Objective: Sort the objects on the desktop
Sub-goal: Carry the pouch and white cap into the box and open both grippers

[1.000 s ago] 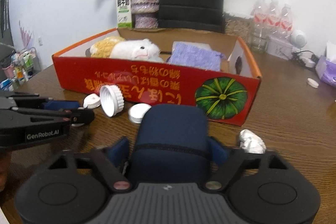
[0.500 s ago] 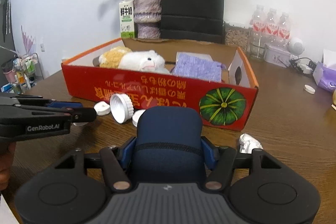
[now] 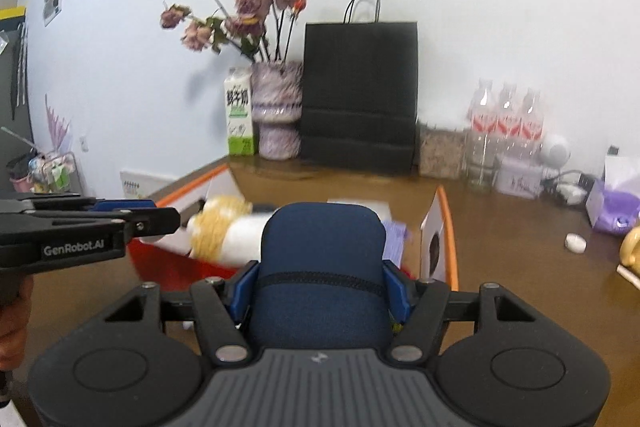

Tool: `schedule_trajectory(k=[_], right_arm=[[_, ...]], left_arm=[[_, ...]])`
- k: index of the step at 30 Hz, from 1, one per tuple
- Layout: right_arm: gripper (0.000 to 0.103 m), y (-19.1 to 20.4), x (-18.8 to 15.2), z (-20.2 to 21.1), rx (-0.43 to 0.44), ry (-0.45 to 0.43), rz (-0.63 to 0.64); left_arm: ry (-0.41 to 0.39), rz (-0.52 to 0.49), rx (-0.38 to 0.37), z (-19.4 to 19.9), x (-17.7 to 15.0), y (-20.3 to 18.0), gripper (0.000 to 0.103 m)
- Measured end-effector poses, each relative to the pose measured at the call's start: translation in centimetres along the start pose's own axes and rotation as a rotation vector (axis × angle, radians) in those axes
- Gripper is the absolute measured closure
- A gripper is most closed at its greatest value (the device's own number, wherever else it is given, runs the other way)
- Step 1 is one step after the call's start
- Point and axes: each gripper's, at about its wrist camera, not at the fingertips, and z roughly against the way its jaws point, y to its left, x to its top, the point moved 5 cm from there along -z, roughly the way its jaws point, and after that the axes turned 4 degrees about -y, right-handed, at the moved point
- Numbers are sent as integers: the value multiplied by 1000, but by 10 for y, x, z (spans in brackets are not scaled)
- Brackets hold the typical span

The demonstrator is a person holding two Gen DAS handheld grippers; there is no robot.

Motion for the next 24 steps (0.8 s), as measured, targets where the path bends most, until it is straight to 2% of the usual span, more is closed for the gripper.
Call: schedule_trajectory(k=[6, 18, 22, 24], right_arm=[[40, -7, 23, -30, -14, -14, -18], [40, -23, 34, -106, -42, -14, -55], [40, -29, 30, -118, -58, -61, -78], [40, -32, 23, -123, -47, -42, -67]], left_arm=[[-26, 10, 8, -26, 17, 4, 74], [-9, 86, 56, -98, 29, 25, 74], [16, 76, 76, -117, 17, 30, 74], [41, 76, 86, -126, 10, 31, 74]])
